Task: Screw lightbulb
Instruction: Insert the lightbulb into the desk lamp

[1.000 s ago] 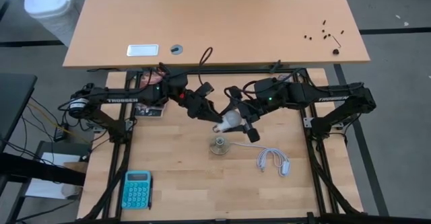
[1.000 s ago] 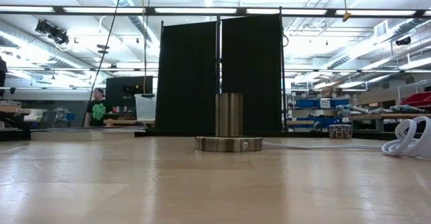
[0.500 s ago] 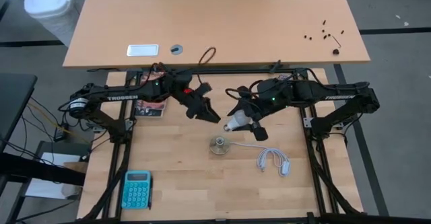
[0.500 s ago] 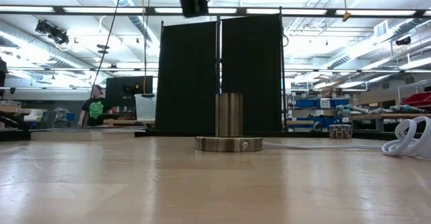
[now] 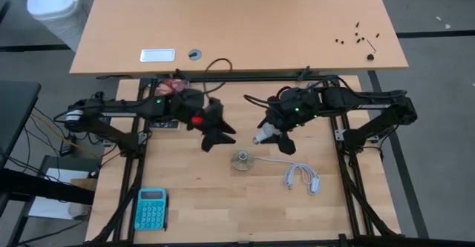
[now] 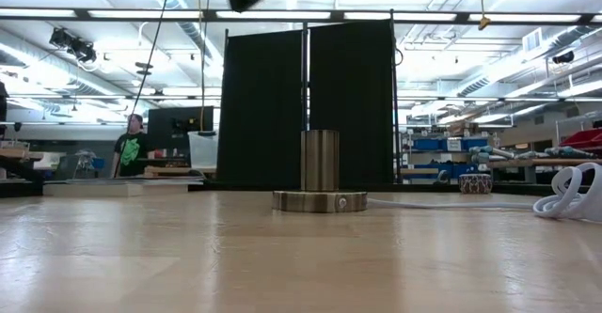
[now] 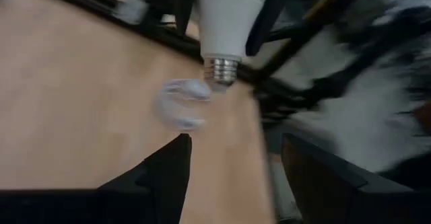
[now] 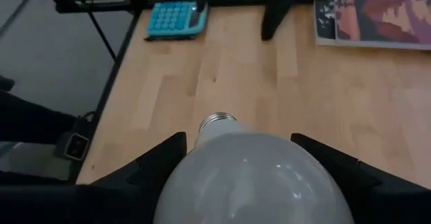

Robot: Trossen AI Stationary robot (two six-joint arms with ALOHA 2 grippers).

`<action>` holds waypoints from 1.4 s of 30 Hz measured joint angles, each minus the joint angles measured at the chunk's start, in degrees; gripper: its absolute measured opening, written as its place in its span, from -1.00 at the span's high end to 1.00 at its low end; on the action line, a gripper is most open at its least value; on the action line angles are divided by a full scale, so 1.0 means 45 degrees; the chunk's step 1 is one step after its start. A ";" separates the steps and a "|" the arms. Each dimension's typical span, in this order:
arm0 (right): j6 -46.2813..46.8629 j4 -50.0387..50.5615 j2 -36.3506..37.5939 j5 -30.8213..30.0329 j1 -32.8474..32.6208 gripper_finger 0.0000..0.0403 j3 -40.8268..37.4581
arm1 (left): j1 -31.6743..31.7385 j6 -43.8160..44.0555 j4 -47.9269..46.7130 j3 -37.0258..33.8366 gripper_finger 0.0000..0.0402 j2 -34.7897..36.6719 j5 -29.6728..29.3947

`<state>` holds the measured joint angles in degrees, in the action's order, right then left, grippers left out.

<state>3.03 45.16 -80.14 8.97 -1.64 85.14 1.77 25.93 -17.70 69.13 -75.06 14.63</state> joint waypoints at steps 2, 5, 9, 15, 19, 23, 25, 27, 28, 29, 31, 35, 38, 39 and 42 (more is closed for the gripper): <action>-0.0030 0.0012 -0.0358 -0.0005 0.0022 -0.32 0.0000 | -0.0572 -0.0668 -0.1097 0.0013 -0.14 0.0289 -0.1870; -0.0312 0.0007 -0.1067 0.0000 0.0017 -0.32 -0.0007 | -0.1434 -0.1114 -0.2680 0.0013 -0.14 0.0303 -0.4160; -0.0561 0.0029 -0.1981 0.0194 0.0017 -0.34 -0.0010 | -0.2275 -0.1061 -0.3655 0.0003 -0.14 -0.0253 -0.4977; -0.0619 0.0176 -0.3119 0.0274 -0.0025 -0.34 -0.0010 | -0.3336 -0.0435 -0.3725 -0.0011 -0.14 -0.0827 -0.6306; -0.0427 0.0258 -0.3495 0.0313 -0.0031 -0.34 -0.0013 | -0.4427 0.0318 -0.3938 -0.0011 -0.12 -0.0514 -0.8231; -0.0120 0.0031 -0.3672 0.0350 -0.0070 -0.34 -0.0019 | -0.5550 0.0931 -0.4418 0.0025 -0.08 -0.0194 -1.0321; -0.0051 -0.0356 -0.3787 0.0358 -0.0070 -0.34 0.0002 | -0.5991 0.1531 -0.5038 -0.0006 -0.05 -0.0180 -1.1079; -0.0044 -0.0292 -0.3883 0.0355 -0.0080 -0.34 -0.0019 | -0.6404 0.2303 -0.5701 -0.0006 -0.02 -0.0090 -1.1609; -0.0056 -0.0293 -0.3986 0.0356 -0.0080 -0.34 -0.0029 | -0.6616 0.2662 -0.6022 -0.0006 -0.01 -0.0036 -1.1807; -0.0063 -0.0559 -0.4063 0.0358 -0.0080 -0.35 -0.0022 | -0.6861 0.2999 -0.6303 -0.0005 0.00 -0.0021 -1.2048; -0.0049 -0.0547 -0.4169 0.0359 -0.0080 -0.35 -0.0015 | -0.7338 0.3491 -0.6914 -0.0011 0.03 -0.0031 -1.2480; -0.0090 -0.0599 -0.4593 0.0509 -0.0075 -0.34 -0.0015 | -0.7866 0.4490 -0.8255 -0.0018 0.08 -0.0004 -1.3075; -0.0100 -0.0659 -0.4802 0.0593 -0.0075 -0.35 -0.0015 | -0.8187 0.4986 -0.8248 -0.0650 0.12 0.0344 -1.3106; -0.0102 -0.0690 -0.4844 0.0597 -0.0075 -0.35 -0.0010 | -0.8261 0.5029 -0.8119 -0.0959 0.13 0.0522 -1.2979; -0.0074 -0.0662 -0.5007 0.0593 -0.0075 -0.35 -0.0015 | -0.8315 0.5332 -0.7082 -0.2078 0.15 0.0944 -1.2371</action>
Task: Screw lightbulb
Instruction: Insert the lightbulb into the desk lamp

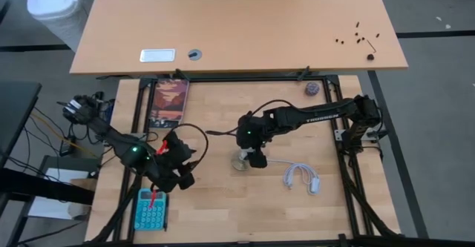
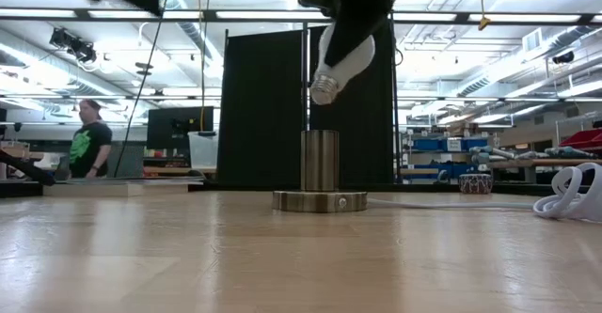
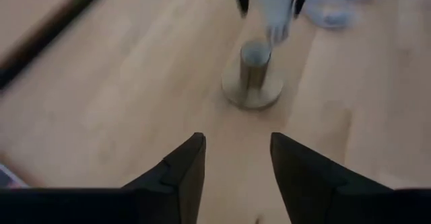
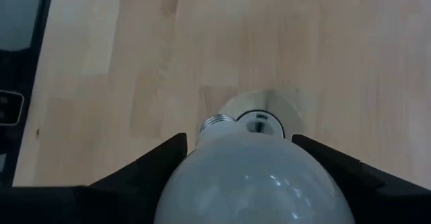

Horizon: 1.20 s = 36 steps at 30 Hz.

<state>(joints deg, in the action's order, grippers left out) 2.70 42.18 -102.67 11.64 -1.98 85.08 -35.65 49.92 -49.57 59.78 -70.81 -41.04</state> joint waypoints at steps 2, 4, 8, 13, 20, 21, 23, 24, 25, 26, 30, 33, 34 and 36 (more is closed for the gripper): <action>0.0012 -0.0047 -0.0088 -0.0025 0.0037 -0.34 0.0005 | -0.0007 0.0198 0.0672 -0.0876 0.16 0.0212 0.0332; -0.0005 -0.0066 -0.0253 -0.0059 0.0065 -0.34 0.0005 | -0.0003 0.0436 0.1654 -0.1745 0.16 0.0547 0.0635; -0.0138 -0.0117 -0.0578 -0.0383 0.0117 -0.35 0.0007 | 0.0355 0.0712 0.4455 -0.3450 0.16 0.0872 0.1389; -0.0165 0.0240 -0.0859 -0.0903 0.0157 -0.35 0.0005 | 0.0817 0.0733 0.6961 -0.4666 0.16 0.0832 0.2136; -0.0186 0.0413 -0.1085 -0.1355 0.0175 -0.35 0.0017 | 0.1572 -0.0741 0.8762 -0.5189 0.17 0.0697 0.1844; -0.0184 0.0597 -0.1105 -0.1547 0.0171 -0.35 0.0010 | 0.1703 -0.1058 0.9128 -0.5194 0.17 0.0548 0.1801; -0.0180 0.0714 -0.1118 -0.1762 0.0201 -0.35 0.0015 | 0.1896 -0.1655 0.9542 -0.5197 0.17 0.0240 0.1796; -0.0178 0.0954 -0.1118 -0.1872 0.0217 -0.35 0.0015 | 0.1966 -0.1973 0.9876 -0.5219 0.17 0.0037 0.1794; -0.0178 0.1242 -0.1118 -0.1992 0.0227 -0.35 0.0015 | 0.2045 -0.2251 1.0457 -0.5214 0.17 -0.0286 0.1780; -0.0175 0.1471 -0.1123 -0.2069 0.0246 -0.35 0.0015 | 0.2094 -0.2538 1.1016 -0.5181 0.17 -0.0593 0.1801; -0.0170 0.1900 -0.1127 -0.2061 0.0321 -0.35 0.0015 | 0.2208 -0.3788 1.2912 -0.5176 0.17 -0.1924 0.1789; -0.0185 0.1960 -0.1137 -0.1961 0.0330 -0.35 0.0188 | 0.2273 -0.3652 1.3621 -0.5177 0.17 -0.2755 0.1803; -0.0186 0.1936 -0.1137 -0.1956 0.0329 -0.35 0.0311 | 0.2312 -0.3365 1.3870 -0.5137 0.17 -0.2989 0.1799; -0.0199 0.1913 -0.1137 -0.1928 0.0330 -0.35 0.0585 | 0.2394 -0.2937 1.4294 -0.5121 0.17 -0.3323 0.1747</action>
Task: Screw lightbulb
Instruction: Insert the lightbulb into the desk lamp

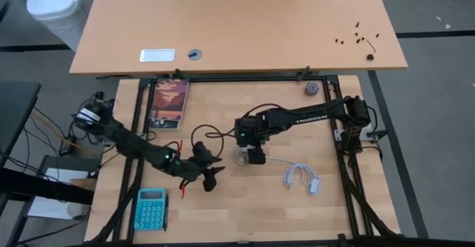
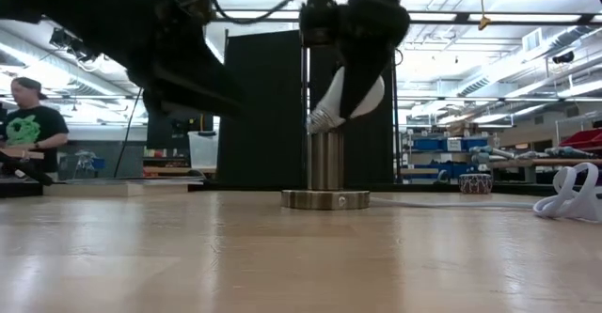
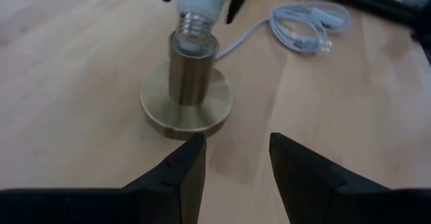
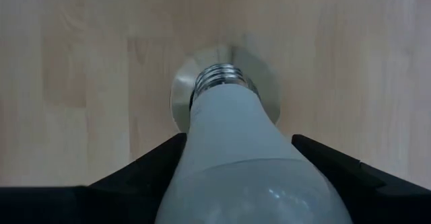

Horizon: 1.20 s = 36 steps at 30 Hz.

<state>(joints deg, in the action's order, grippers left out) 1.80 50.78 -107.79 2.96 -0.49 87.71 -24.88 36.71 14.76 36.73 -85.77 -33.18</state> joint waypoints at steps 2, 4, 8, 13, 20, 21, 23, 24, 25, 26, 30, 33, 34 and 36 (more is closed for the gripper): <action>-0.0099 -0.0063 0.0000 0.0000 0.0000 -0.35 0.0215 | 0.0091 0.0107 0.0643 0.0000 0.17 -0.0343 -0.0022; -0.0251 -0.0045 0.0000 0.0002 0.0020 -0.35 0.0426 | 0.0140 -0.0245 0.1210 0.0000 0.17 -0.0583 -0.0015; -0.0414 0.0008 0.0000 0.0158 0.0084 -0.35 0.0542 | 0.0353 -0.1396 0.2489 0.0001 0.17 -0.0949 -0.0295; -0.0403 -0.0033 0.0000 0.0915 0.0126 -0.35 0.0557 | 0.0744 -0.2434 0.3401 0.0005 0.17 -0.1070 -0.0781; 0.0195 -0.0204 0.0000 0.0933 0.0170 -0.35 0.0562 | 0.1697 -0.3413 0.4051 0.0006 0.17 -0.1213 0.0525; 0.0293 -0.0204 0.0000 0.0933 0.0206 -0.35 0.0562 | 0.1801 -0.3611 0.4218 0.0000 0.17 -0.1245 0.0748; 0.0489 -0.0165 0.0000 0.0932 0.0258 -0.35 0.0562 | 0.1965 -0.4037 0.4817 0.0000 0.17 -0.1422 0.0991; 0.0584 -0.0220 0.0000 0.0930 0.0303 -0.35 0.0562 | 0.2015 -0.4137 0.4857 0.0000 0.17 -0.1456 0.1010; 0.0672 -0.0257 0.0000 0.0933 0.0343 -0.35 0.0562 | 0.2078 -0.4177 0.4868 0.0000 0.17 -0.1462 0.1013; 0.0734 -0.0248 0.0000 0.0937 0.0377 -0.35 0.0562 | 0.2154 -0.4176 0.4969 0.0000 0.17 -0.1521 0.1008; 0.1069 -0.0606 0.0000 0.1008 0.0393 -0.35 0.0562 | 0.2370 -0.4154 0.5169 0.0019 0.17 -0.1739 0.1267; 0.1452 -0.1021 0.0000 0.1311 0.0385 -0.35 0.0562 | 0.2408 -0.4157 0.5177 0.0118 0.17 -0.1955 0.1310; 0.1632 -0.1121 0.0000 0.1517 0.0387 -0.35 0.0562 | 0.2433 -0.4157 0.5231 0.0189 0.17 -0.2117 0.1325; 0.1810 -0.1133 0.0000 0.1651 0.0384 -0.35 0.0562 | 0.2442 -0.4128 0.5473 0.0277 0.17 -0.2382 0.1411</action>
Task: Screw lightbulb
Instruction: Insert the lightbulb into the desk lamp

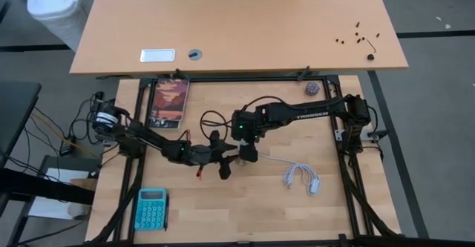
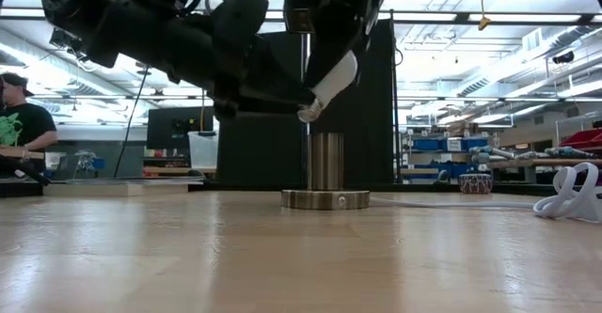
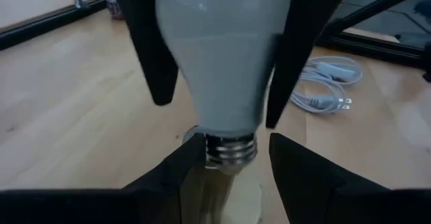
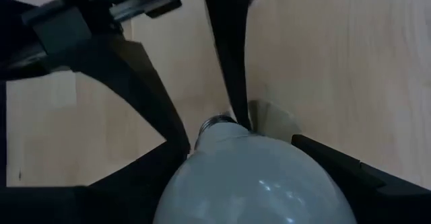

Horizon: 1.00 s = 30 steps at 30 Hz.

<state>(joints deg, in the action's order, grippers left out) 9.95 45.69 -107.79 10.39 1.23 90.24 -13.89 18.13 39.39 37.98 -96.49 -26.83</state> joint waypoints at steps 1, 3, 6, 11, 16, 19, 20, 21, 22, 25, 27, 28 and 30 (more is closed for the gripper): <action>0.0036 0.0147 0.0000 -0.0007 0.0000 -0.35 0.0000 | 0.0000 0.0014 0.0022 0.0046 0.17 -0.0079 0.0045; -0.0084 0.0413 0.0000 -0.0113 0.0000 -0.35 0.0000 | 0.0000 0.0021 -0.0033 0.0171 0.17 -0.0104 0.0186; -0.0429 0.0767 0.0000 -0.0382 0.0002 -0.34 0.0000 | 0.0000 0.0020 0.0017 0.0252 0.17 -0.0076 0.0187; -0.0987 0.0760 0.0010 -0.0402 0.0021 -0.32 0.0000 | -0.0005 0.0068 -0.0187 0.0243 0.17 -0.0068 0.0219; -0.1671 0.0717 0.0010 -0.0441 -0.0019 -0.34 0.0000 | -0.0083 0.0709 -0.0404 0.0243 0.17 0.0000 0.0223; -0.1830 0.0474 0.0024 -0.0731 -0.0019 -0.36 -0.0142 | -0.0146 0.1114 -0.0707 0.0238 0.17 0.0000 0.0228; -0.1849 0.0414 0.0024 -0.0744 -0.0019 -0.36 -0.0211 | -0.0146 0.1339 -0.0828 0.0238 0.17 0.0000 0.0233; -0.1868 0.0384 0.0024 -0.0753 -0.0019 -0.35 -0.0255 | -0.0151 0.1457 -0.1004 0.0238 0.17 0.0000 0.0233; -0.1877 0.0263 0.0024 -0.0762 -0.0019 -0.35 -0.0303 | -0.0151 0.1603 -0.1145 0.0238 0.17 0.0000 0.0233; -0.1957 0.0031 0.0024 -0.0760 -0.0019 -0.33 -0.0430 | -0.0175 0.1805 -0.1432 0.0238 0.17 0.0000 0.0228; -0.2101 -0.0043 0.0024 -0.0758 -0.0019 -0.33 -0.0542 | -0.0175 0.1849 -0.1459 0.0238 0.17 0.0000 0.0228; -0.2177 -0.0115 0.0024 -0.0758 -0.0019 -0.33 -0.0620 | -0.0175 0.1847 -0.1459 0.0238 0.17 0.0000 0.0228; -0.2236 -0.0178 0.0024 -0.0758 -0.0019 -0.35 -0.0744 | -0.0164 0.1870 -0.1459 0.0238 0.17 0.0000 0.0228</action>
<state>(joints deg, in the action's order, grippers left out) -0.12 44.89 -107.68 6.98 1.15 86.89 -14.63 26.55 32.82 39.05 -96.49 -25.80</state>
